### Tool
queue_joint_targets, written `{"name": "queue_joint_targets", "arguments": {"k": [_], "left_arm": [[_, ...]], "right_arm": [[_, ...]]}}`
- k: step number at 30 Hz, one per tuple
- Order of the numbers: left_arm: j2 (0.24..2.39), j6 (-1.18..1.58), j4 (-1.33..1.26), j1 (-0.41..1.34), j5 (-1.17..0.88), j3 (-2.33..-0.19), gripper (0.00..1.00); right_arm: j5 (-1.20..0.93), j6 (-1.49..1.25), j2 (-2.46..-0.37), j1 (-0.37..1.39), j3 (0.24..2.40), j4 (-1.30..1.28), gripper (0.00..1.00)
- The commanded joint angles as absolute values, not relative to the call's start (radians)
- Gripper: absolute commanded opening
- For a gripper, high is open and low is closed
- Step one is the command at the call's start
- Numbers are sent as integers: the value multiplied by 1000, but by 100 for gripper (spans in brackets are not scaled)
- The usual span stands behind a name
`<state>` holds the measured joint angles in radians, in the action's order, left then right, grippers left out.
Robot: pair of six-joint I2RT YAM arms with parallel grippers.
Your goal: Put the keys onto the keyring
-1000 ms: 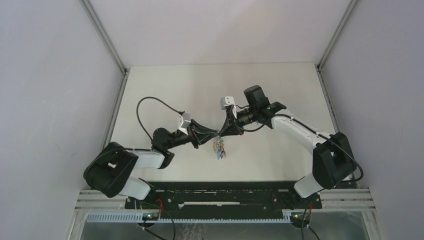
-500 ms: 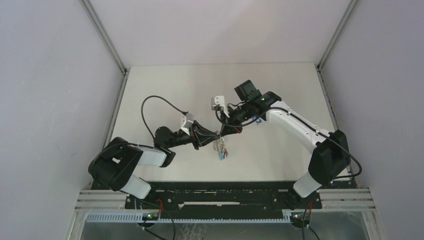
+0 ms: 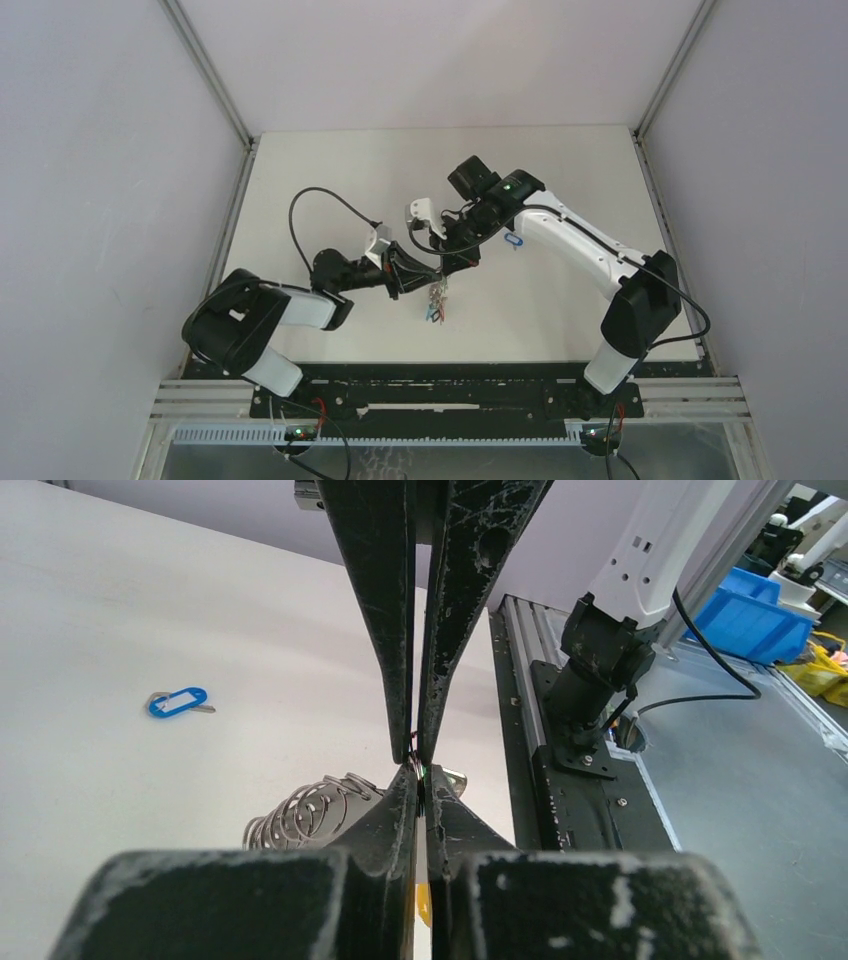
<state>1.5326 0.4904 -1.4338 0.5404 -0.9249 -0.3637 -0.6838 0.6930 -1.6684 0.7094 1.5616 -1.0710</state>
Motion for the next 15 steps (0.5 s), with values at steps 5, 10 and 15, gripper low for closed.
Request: {"name": "queue_joint_targets", "arguments": {"k": [5,10,15], "left_arm": [[1554,511,-1474,552,-958,-427,0],[1540,499,-1473,551,-929,-412,0],[1516,488,-1473,542,-884,-386,0]], "right_arm": [[-698,723,-1687,749,1660,-1089,0],[-688,667,-1623,721,1593,-1011,17],[-751,567,-1466,631,1399,-801,32]]}}
